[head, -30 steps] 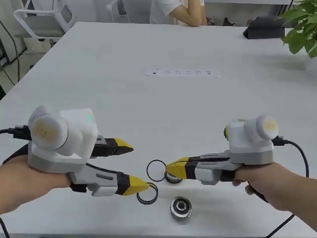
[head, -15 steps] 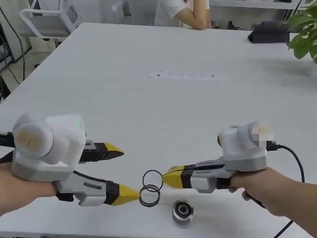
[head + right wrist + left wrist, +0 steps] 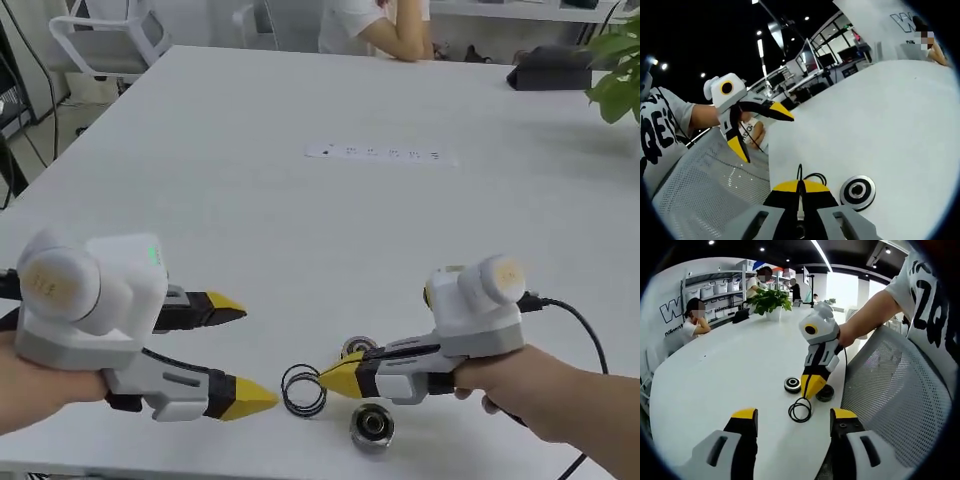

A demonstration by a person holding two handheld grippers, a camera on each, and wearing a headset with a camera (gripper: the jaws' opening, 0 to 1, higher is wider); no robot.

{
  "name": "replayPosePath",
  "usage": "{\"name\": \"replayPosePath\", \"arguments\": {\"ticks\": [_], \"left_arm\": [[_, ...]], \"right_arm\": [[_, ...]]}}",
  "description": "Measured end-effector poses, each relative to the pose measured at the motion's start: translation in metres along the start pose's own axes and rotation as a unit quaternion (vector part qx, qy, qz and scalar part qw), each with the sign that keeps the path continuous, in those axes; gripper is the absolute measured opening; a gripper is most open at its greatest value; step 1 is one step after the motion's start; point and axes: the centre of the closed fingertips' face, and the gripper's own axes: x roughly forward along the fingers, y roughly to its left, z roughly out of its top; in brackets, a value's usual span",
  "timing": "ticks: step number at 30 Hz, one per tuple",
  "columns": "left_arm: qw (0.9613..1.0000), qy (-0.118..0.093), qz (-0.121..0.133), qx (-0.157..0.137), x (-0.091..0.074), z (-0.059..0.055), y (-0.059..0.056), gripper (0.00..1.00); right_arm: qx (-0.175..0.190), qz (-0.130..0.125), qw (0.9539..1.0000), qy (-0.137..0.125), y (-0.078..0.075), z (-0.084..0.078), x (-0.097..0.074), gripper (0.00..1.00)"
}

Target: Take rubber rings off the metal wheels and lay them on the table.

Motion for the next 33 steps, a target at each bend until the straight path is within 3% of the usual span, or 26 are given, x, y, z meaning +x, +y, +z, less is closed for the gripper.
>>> {"name": "replayPosePath", "arguments": {"ticks": [18,33], "left_arm": [[1.0,0.004,0.001,-0.001,-0.001,-0.003,0.001,0.55],[0.9999,0.009,-0.004,-0.002,0.001,-0.003,0.0,0.55]], "right_arm": [[-0.014,-0.017,0.9997,0.012,-0.007,-0.004,0.001,0.0],[-0.04,-0.025,0.9988,0.006,-0.007,0.001,-0.004,0.17]]}}
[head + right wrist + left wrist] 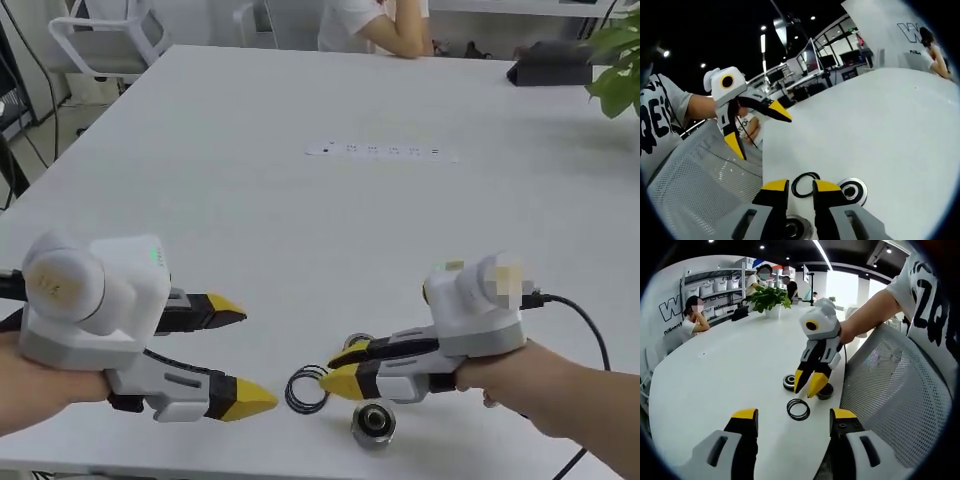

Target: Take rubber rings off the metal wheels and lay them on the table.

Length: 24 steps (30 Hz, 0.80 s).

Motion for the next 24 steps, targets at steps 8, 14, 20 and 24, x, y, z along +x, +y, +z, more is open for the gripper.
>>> {"name": "replayPosePath", "arguments": {"ticks": [8,14,20,24], "left_arm": [[1.0,0.001,-0.001,0.002,0.002,0.001,0.0,0.55],[1.0,0.002,-0.003,0.002,0.004,0.001,0.0,0.55],[1.0,0.002,-0.004,0.003,0.007,0.003,0.002,0.55],[1.0,0.001,-0.006,0.006,0.01,0.006,0.002,0.54]], "right_arm": [[-0.018,0.001,0.9998,-0.012,0.004,0.009,-0.003,0.24],[-0.029,-0.009,0.9993,-0.021,0.001,0.015,-0.012,0.28],[-0.041,-0.031,0.9984,-0.023,-0.007,0.016,-0.024,0.38],[-0.037,-0.043,0.9979,-0.031,-0.014,0.019,-0.034,0.38]]}}
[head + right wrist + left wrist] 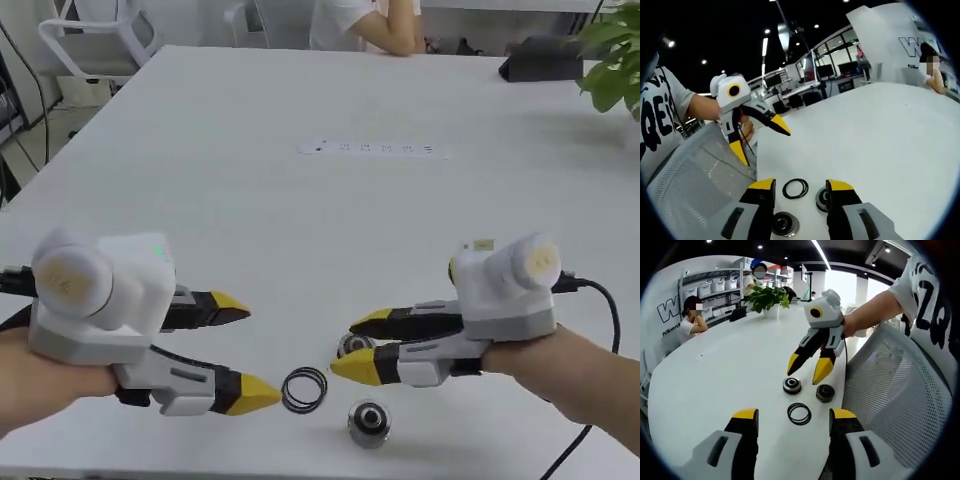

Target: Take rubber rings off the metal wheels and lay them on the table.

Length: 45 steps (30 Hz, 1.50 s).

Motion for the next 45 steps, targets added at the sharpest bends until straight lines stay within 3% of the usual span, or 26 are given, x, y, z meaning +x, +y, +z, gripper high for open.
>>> {"name": "replayPosePath", "arguments": {"ticks": [11,25,32,45], "left_arm": [[0.9999,-0.002,-0.007,0.007,0.014,0.01,0.002,0.53],[0.9999,-0.004,-0.013,0.003,0.033,0.018,0.012,0.49],[0.9999,0.003,-0.012,0.006,0.043,0.016,0.018,0.45],[0.9996,0.009,-0.025,0.004,0.062,0.015,0.017,0.41]], "right_arm": [[-0.006,-0.03,0.9995,0.001,-0.015,-0.006,-0.017,0.38],[-0.03,-0.061,0.9972,0.032,-0.032,-0.026,-0.025,0.36],[-0.037,-0.069,0.996,0.044,-0.037,-0.033,-0.026,0.34],[-0.049,-0.068,0.9948,0.058,-0.039,-0.041,-0.018,0.3]]}}
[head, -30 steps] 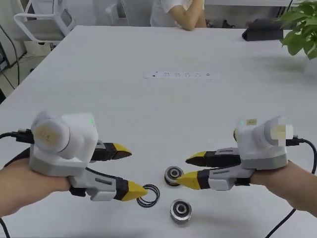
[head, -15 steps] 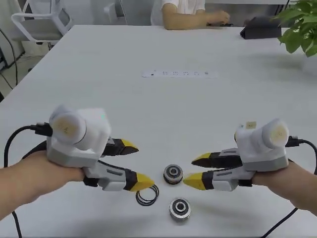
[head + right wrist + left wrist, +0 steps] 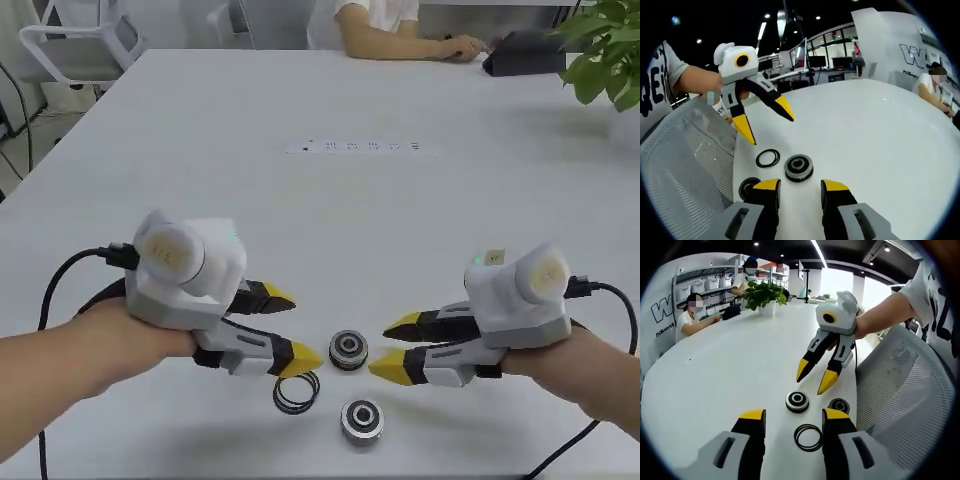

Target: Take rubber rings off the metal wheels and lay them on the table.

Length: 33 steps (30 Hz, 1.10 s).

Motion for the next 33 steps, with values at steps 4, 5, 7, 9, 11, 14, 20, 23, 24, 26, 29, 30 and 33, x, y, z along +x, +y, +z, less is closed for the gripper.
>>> {"name": "replayPosePath", "arguments": {"ticks": [4,5,7,9,11,14,20,23,24,26,29,30,33], "left_arm": [[1.0,0.003,-0.003,0.002,0.005,0.001,-0.002,0.39],[1.0,0.003,-0.004,0.003,0.007,0.001,-0.002,0.39],[1.0,0.004,-0.005,0.003,0.01,0.001,-0.003,0.38],[0.9999,0.005,-0.008,0.003,0.014,0.001,-0.004,0.37],[0.9999,0.007,-0.012,0.002,0.016,0.001,-0.006,0.36],[0.9999,0.01,-0.012,0.001,0.02,0.0,-0.005,0.34],[0.9998,0.01,-0.016,-0.004,0.028,0.001,-0.007,0.33],[0.9998,0.012,-0.018,-0.004,0.031,0.001,-0.009,0.32],[0.9997,0.013,-0.02,-0.005,0.032,0.001,-0.01,0.32],[0.9997,0.013,-0.021,-0.006,0.034,0.001,-0.011,0.31],[0.9996,0.014,-0.022,-0.006,0.038,0.001,-0.011,0.31],[0.9996,0.014,-0.022,-0.006,0.038,0.001,-0.011,0.3],[0.9995,0.019,-0.025,-0.008,0.041,-0.001,-0.013,0.28]], "right_arm": [[-0.004,0.002,1.0,0.003,0.001,0.0,0.004,0.29],[-0.005,0.002,1.0,0.003,0.001,-0.001,0.005,0.28],[-0.006,0.003,1.0,0.005,0.001,-0.001,0.006,0.27],[-0.008,0.005,0.9999,0.007,0.001,-0.001,0.008,0.26],[-0.009,0.006,0.9999,0.007,0.002,-0.001,0.009,0.26],[-0.008,0.007,0.9999,0.006,0.002,-0.001,0.01,0.24],[-0.009,0.007,0.9999,0.009,0.002,-0.002,0.014,0.22],[-0.009,0.007,0.9999,0.008,0.002,-0.001,0.015,0.2],[-0.008,0.006,0.9999,0.007,0.001,-0.001,0.016,0.2],[-0.006,0.005,1.0,0.007,0.0,-0.002,0.016,0.19],[-0.008,0.005,0.9999,0.009,0.001,-0.004,0.016,0.18],[-0.008,0.004,0.9999,0.01,0.001,-0.004,0.016,0.18],[-0.007,0.004,0.9999,0.009,0.0,-0.005,0.017,0.17]]}}
